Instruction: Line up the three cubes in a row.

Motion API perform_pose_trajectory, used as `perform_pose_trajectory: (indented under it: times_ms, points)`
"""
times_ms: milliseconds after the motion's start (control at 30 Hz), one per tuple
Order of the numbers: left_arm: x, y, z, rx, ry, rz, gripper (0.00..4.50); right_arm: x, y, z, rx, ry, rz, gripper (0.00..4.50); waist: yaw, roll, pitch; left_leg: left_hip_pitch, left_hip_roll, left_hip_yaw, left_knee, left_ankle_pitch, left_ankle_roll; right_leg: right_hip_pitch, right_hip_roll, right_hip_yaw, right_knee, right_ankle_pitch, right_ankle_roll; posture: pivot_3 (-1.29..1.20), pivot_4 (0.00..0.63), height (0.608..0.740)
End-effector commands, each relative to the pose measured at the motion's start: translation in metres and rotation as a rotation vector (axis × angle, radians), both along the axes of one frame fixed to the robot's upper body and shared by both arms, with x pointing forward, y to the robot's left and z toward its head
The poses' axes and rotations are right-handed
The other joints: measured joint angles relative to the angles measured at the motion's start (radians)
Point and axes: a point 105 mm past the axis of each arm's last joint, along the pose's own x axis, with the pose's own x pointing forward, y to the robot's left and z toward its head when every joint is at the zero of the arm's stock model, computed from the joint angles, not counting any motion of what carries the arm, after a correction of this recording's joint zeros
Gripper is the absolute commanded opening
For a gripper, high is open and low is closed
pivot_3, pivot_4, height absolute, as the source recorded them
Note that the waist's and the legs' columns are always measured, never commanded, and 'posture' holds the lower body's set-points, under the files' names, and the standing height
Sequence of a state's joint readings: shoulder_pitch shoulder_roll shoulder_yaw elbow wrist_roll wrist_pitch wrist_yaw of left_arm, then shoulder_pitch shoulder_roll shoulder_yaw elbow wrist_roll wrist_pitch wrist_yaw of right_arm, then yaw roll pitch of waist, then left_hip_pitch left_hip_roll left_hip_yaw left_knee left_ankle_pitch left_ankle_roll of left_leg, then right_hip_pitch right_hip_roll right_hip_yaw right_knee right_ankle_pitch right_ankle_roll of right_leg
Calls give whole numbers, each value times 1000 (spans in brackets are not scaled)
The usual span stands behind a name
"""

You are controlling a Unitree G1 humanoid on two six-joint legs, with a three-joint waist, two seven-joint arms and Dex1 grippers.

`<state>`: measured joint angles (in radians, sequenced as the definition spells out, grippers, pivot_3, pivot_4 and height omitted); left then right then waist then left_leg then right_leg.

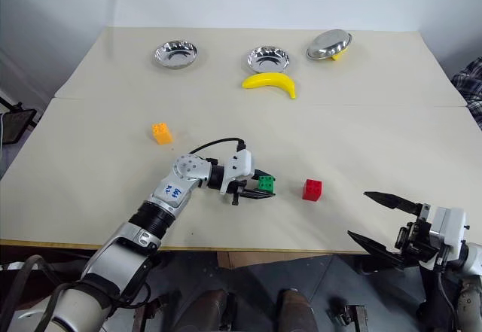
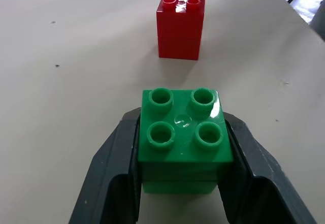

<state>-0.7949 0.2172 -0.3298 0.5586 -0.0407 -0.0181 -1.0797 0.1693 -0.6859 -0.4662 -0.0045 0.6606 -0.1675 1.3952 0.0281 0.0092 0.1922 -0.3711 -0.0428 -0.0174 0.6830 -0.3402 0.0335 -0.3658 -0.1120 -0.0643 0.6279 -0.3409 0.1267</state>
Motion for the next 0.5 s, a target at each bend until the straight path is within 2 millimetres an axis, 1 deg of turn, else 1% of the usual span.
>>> perform_pose_trajectory:
  times_ms: [33, 133, 233, 267, 333, 400, 500]
  points:
    - [-5, 1, 5, -21, 28, -17, 2468, -2, -2, 7, -28, -1, 16, 4500, -1, 0, 0, 0, 0, 0, 0, 0, 0, 0, 0, 0, 0, 0, 0, 0, 150, 740]
    - [-5, 5, 8, -34, 38, -3, 3333, 1, -2, 6, -32, 12, 23, 4500, -1, 0, 0, 0, 0, 0, 0, 0, 0, 0, 0, 0, 0, 0, 0, 0, 150, 740]
    - [-3, 12, 10, -48, -5, 32, 4300, 8, 2, 8, -25, 5, 34, 4500, -2, 0, 0, 0, 0, 0, 0, 0, 0, 0, 0, 1, 0, 0, 0, 0, 150, 740]
    - [-2, 18, 12, -53, -35, 47, 4480, 11, 5, 9, -20, 1, 43, 4500, -3, 0, 0, 0, 0, 0, 0, 0, 0, 0, 0, 1, 0, 0, 0, 0, 150, 740]
    - [-1, 32, 14, -61, -78, 73, 4480, 15, 10, 11, -16, -5, 64, 4500, -4, 0, 0, 0, 0, 0, 0, 0, 0, -1, 0, 2, 0, 0, 0, 0, 150, 740]
    - [-2, 52, 14, -76, -107, 107, 4480, 20, 14, 12, -13, -5, 88, 4500, -7, 0, 0, 0, 1, 0, 0, 0, -1, -2, 0, 2, 0, 0, 0, 0, 150, 740]
    - [-14, 90, 14, -109, -128, 147, 4480, 27, 21, 14, -15, 4, 128, 4500, -9, 1, 0, 0, 1, 0, 0, 0, -1, -3, 0, 3, 0, 0, 0, 0, 150, 740]
